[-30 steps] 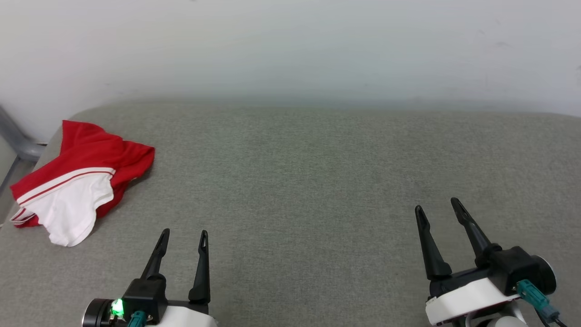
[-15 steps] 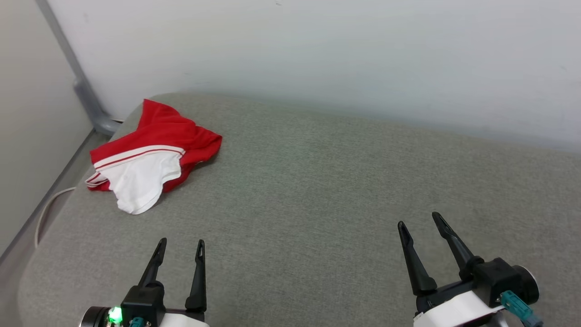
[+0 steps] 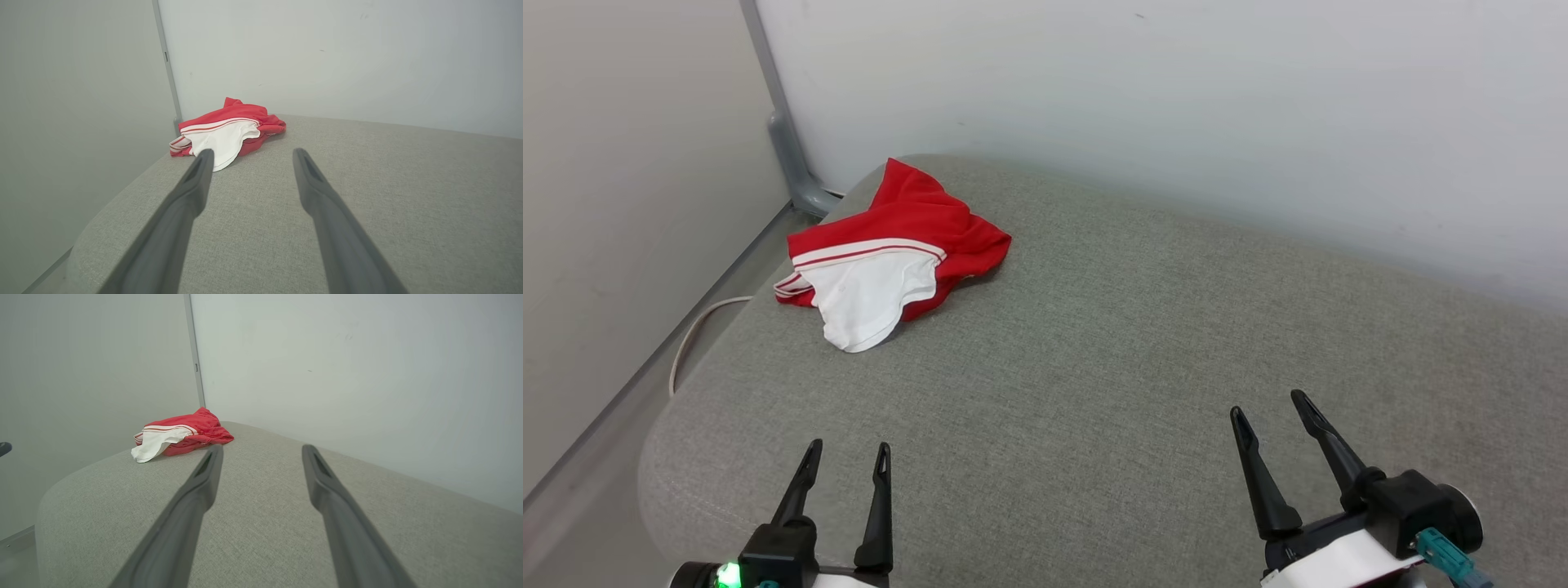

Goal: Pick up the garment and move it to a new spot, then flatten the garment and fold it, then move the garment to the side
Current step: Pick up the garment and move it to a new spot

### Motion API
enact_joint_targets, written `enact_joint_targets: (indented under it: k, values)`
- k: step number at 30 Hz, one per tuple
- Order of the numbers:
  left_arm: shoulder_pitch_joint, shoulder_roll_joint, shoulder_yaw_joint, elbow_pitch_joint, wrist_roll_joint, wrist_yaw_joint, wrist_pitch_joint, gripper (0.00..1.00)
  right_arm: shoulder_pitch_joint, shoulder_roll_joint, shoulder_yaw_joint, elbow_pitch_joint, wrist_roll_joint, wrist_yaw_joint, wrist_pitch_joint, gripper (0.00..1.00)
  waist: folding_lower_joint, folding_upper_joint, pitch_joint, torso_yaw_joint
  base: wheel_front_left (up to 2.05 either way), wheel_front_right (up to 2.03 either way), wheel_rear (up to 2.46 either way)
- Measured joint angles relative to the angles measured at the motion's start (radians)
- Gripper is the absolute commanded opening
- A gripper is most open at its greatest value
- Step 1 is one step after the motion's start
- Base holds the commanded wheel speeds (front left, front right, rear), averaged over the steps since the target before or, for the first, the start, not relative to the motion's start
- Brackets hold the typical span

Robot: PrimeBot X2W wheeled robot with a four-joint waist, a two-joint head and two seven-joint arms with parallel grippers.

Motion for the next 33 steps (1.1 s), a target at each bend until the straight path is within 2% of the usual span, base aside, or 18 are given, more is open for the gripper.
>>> enact_joint_targets:
  k: [10, 13, 17, 22, 26, 29, 33]
  values:
    - [-0.005, 0.0, 0.018, 0.011, -0.007, -0.009, 0.0, 1.0, -0.002, 0.0, 0.009, 0.0, -0.002, 0.0, 0.0, 1.0, -0.0001, 0.0, 0.02, 0.001, 0.0, 0.0, 0.0]
    - [-0.032, 0.005, 0.031, 0.021, -0.023, -0.028, 0.0, 1.0, -0.008, 0.0, 0.01, -0.004, -0.02, 0.0, 0.0, 1.0, 0.0, 0.0, 0.04, -0.01, 0.0, 0.0, 0.0]
    - [-0.119, 0.042, 0.047, 0.08, -0.044, -0.06, 0.0, 1.0, -0.034, 0.0, 0.001, -0.013, -0.06, 0.0, 0.0, 1.0, 0.0, 0.0, 0.09, -0.027, 0.0, 0.0, 0.0]
    - [-0.303, 0.141, 0.041, 0.212, -0.084, -0.086, 0.008, 1.0, -0.065, 0.0, -0.023, -0.035, -0.115, 0.0, 0.0, 1.0, 0.0, 0.0, 0.174, -0.057, 0.0, 0.0, 0.0]
    - [-0.479, 0.257, 0.002, 0.337, -0.113, -0.094, 0.137, 1.0, -0.088, 0.001, -0.036, -0.055, -0.163, 0.0, 0.0, 1.0, 0.0002, 0.0, 0.252, -0.082, 0.0, 0.0, 0.0]
    - [-0.603, 0.316, -0.061, 0.391, -0.214, -0.094, 0.244, 1.0, -0.108, 0.001, -0.062, -0.074, -0.192, 0.0, 0.0, 1.0, 0.0001, 0.0, 0.313, -0.102, 0.0, 0.0, 0.0]
    - [-0.73, 0.424, -0.182, 0.435, -0.374, -0.095, 0.387, 1.0, -0.132, 0.0, -0.086, -0.095, -0.219, 0.0, 0.0, 1.0, 0.0002, 0.0, 0.394, -0.128, 0.0, 0.0, 0.0]
